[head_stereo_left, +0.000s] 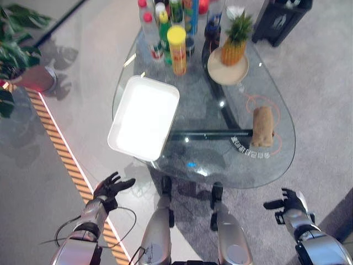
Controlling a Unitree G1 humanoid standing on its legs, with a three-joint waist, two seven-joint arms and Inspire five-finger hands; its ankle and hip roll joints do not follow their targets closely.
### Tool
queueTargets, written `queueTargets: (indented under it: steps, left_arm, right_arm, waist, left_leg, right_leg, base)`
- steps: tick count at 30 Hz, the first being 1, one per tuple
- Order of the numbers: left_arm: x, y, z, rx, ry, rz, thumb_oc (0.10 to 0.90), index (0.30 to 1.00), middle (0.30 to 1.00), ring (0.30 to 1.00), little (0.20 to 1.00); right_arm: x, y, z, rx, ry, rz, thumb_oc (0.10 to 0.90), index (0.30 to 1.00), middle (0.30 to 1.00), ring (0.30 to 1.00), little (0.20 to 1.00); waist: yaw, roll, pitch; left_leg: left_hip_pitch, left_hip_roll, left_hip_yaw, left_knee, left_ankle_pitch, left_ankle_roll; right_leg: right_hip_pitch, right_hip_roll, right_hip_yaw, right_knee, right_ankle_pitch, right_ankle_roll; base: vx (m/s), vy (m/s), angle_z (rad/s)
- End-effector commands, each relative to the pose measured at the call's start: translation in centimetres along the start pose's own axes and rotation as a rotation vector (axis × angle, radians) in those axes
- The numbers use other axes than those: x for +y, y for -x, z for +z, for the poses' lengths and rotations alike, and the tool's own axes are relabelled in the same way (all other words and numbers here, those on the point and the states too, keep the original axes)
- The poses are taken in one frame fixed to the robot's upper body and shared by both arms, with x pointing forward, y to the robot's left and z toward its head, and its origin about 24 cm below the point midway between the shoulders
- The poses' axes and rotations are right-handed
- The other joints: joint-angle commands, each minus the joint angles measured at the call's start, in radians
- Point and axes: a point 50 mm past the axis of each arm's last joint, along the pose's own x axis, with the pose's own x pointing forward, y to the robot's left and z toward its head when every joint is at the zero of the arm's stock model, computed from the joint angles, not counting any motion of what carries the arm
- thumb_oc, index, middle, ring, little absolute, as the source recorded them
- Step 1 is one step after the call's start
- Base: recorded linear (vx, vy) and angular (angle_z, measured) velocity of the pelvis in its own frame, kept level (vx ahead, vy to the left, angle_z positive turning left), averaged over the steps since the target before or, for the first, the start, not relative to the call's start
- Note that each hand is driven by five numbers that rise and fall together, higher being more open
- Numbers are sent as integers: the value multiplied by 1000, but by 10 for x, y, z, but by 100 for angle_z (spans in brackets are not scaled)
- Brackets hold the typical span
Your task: Wipe the table with a cloth and put it in the basket.
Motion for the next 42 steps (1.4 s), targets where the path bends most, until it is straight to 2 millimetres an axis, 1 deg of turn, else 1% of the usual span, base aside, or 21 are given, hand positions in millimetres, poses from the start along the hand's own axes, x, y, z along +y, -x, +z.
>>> queueTargets:
  steps: [1, 3, 4, 7, 12, 14, 19, 26, 29, 35, 38, 42]
  left_arm:
    - [24, 4, 9, -51, 31, 94, 800, 900, 900, 900, 900]
    - [20, 2, 13, -59, 26, 88, 800, 900, 900, 900, 900]
    - [16, 1, 15, -71, 32, 80, 800, 900, 900, 900, 900]
    - [12, 0, 20, -94, 44, 76, 800, 900, 900, 900, 900]
    - [8, -1, 26, -112, 59, 69, 800, 900, 900, 900, 900]
    - [8, -1, 25, -114, 60, 68, 800, 900, 900, 900, 900]
    - [8, 0, 26, -119, 63, 64, 800, 900, 900, 900, 900]
    - [9, 0, 24, -120, 66, 61, 800, 900, 900, 900, 900]
    - [9, 1, 20, -116, 64, 57, 800, 900, 900, 900, 900]
    - [7, 1, 20, -118, 62, 51, 800, 900, 900, 900, 900]
    - [7, 1, 20, -120, 51, 48, 800, 900, 900, 900, 900]
    - [8, 1, 23, -118, 44, 46, 800, 900, 900, 900, 900]
  right_arm:
    - [-16, -1, -6, 10, -25, -105, 800, 900, 900, 900, 900]
    - [-16, -2, 0, -5, -30, -106, 800, 900, 900, 900, 900]
    - [-16, -2, 7, -21, -35, -111, 800, 900, 900, 900, 900]
    - [-17, -3, 16, -46, -39, -116, 800, 900, 900, 900, 900]
    - [-20, -4, 23, -60, -51, -133, 800, 900, 900, 900, 900]
    - [-22, -5, 23, -57, -54, -138, 800, 900, 900, 900, 900]
    - [-22, -4, 20, -54, -50, -140, 800, 900, 900, 900, 900]
    - [-23, -5, 21, -65, -51, -148, 800, 900, 900, 900, 900]
    - [-24, -4, 20, -67, -50, -149, 800, 900, 900, 900, 900]
    - [-23, -4, 21, -77, -58, -157, 800, 900, 900, 900, 900]
    - [-25, -4, 23, -84, -60, -162, 800, 900, 900, 900, 900]
    - [-39, -6, 23, -76, -135, -226, 800, 900, 900, 900, 900]
  waist:
    - [0, -46, -18]
    - [-1, -46, -12]
    - [-1, -44, -4]
    - [-2, -38, 10]
    - [-3, -35, 11]
    - [-3, -35, 11]
    - [-4, -34, 11]
    - [-3, -29, 11]
    - [-2, -26, 11]
    - [0, -25, 11]
    - [0, -28, 11]
    - [-1, -29, 11]
  left_leg:
    - [-103, -53, -15, 198, -152, 22]
    - [-128, -56, -15, 213, -153, 23]
    - [-152, -59, -17, 226, -154, 24]
    - [-188, -61, -21, 242, -155, 26]
    - [-233, -63, -17, 282, -168, 26]
    - [-263, -60, -17, 327, -186, 25]
    - [-291, -52, -14, 368, -203, 24]
    - [-316, -52, -18, 389, -209, 26]
    - [-328, -51, -22, 403, -213, 27]
    - [-336, -51, -22, 403, -213, 27]
    - [-344, -51, -23, 408, -213, 28]
    - [-349, -49, -28, 424, -220, 28]
  right_leg:
    - [-128, -7, 31, 88, 0, -6]
    - [-153, -5, 31, 106, -4, -8]
    - [-178, -3, 33, 124, -8, -9]
    - [-220, 2, 37, 155, -17, -13]
    - [-264, 2, 30, 189, -29, -20]
    - [-289, 1, 27, 223, -44, -26]
    - [-318, 5, 26, 266, -64, -32]
    - [-347, 8, 23, 299, -77, -38]
    - [-359, 9, 24, 314, -81, -41]
    - [-369, 12, 23, 317, -82, -42]
    - [-375, 13, 23, 320, -83, -44]
    - [-380, 14, 29, 332, -86, -46]
  base:
    - [-102, -14, 12]
    - [-82, -6, 12]
    - [-74, 5, 9]
    - [-77, 3, 2]
    - [-33, -15, -6]
    - [0, 0, 0]
    - [0, 0, 0]
    - [0, 0, 0]
    - [0, 0, 0]
    - [0, 0, 0]
    - [0, 0, 0]
    - [0, 0, 0]
